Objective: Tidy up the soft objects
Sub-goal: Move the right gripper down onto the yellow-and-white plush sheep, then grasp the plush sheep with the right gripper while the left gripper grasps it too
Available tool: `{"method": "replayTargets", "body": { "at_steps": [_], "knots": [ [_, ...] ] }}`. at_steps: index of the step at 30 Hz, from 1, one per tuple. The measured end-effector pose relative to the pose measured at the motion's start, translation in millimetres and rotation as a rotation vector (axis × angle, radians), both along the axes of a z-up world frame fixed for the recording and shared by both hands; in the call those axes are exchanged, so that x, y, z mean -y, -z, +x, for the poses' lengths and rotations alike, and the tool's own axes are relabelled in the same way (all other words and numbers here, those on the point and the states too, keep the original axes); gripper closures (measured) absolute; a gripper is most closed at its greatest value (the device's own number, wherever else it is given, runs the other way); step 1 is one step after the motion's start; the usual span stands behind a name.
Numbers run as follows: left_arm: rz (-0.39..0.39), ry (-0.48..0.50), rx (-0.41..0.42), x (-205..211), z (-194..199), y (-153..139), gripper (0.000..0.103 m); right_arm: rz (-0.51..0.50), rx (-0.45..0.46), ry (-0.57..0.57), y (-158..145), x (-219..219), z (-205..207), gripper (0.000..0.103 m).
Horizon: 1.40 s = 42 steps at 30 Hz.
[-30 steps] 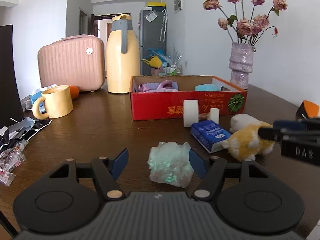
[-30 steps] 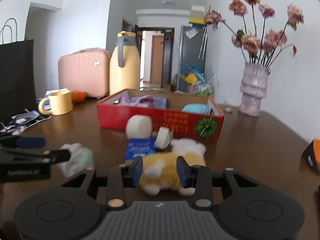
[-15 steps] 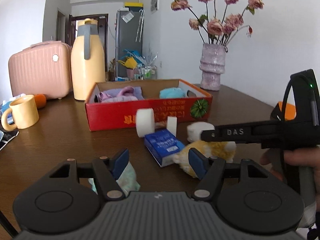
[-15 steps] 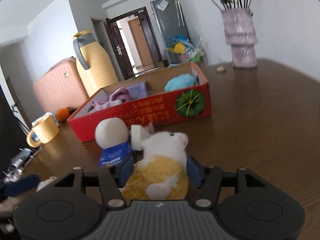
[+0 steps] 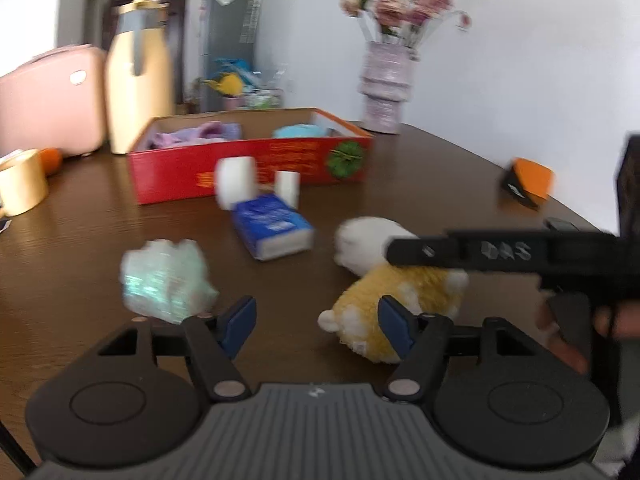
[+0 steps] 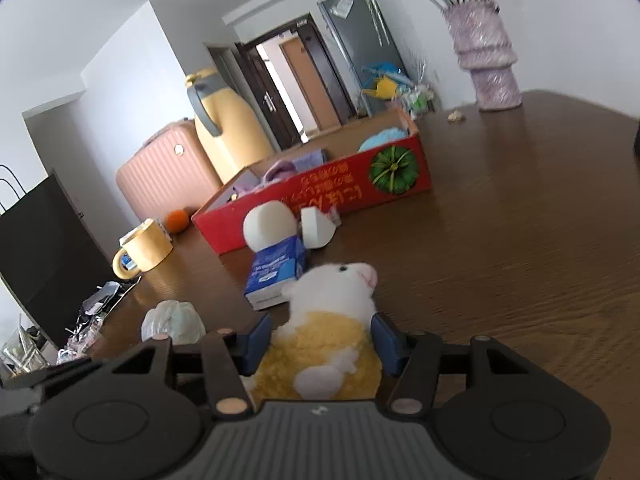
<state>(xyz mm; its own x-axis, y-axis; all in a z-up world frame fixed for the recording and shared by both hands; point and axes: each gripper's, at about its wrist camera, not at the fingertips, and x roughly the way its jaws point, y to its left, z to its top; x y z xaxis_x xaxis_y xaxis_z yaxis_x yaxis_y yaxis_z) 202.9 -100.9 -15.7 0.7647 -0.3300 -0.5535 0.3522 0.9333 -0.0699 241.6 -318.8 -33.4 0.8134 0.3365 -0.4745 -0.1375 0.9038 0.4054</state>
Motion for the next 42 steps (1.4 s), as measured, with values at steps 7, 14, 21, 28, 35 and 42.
{"method": "replayTargets", "body": {
  "at_steps": [7, 14, 21, 28, 35, 42],
  "knots": [
    [0.051, 0.009, 0.024, 11.4, -10.2, 8.1, 0.037, 0.007, -0.016, 0.011, -4.3, 2.2, -21.1, 0.053],
    [0.030, -0.193, 0.028, -28.1, -7.1, 0.9, 0.033, -0.098, 0.082, -0.090, -26.0, -9.7, -36.9, 0.053],
    [-0.133, 0.117, -0.021, -24.8, -43.9, -15.6, 0.017, -0.124, 0.034, -0.027, -17.0, -2.4, -17.0, 0.053],
    [0.023, 0.057, -0.085, -17.4, -31.4, 11.6, 0.025, -0.189, -0.001, -0.029, -3.3, -13.8, -26.8, 0.053],
    [-0.038, -0.198, -0.052, -61.8, -14.9, -3.1, 0.025, -0.164, 0.086, -0.099, -21.4, -19.4, -39.1, 0.051],
    [-0.179, 0.038, -0.118, -45.1, -26.3, -3.0, 0.019, -0.311, 0.109, -0.008, -18.8, -28.7, 27.2, 0.053]
  ]
}}
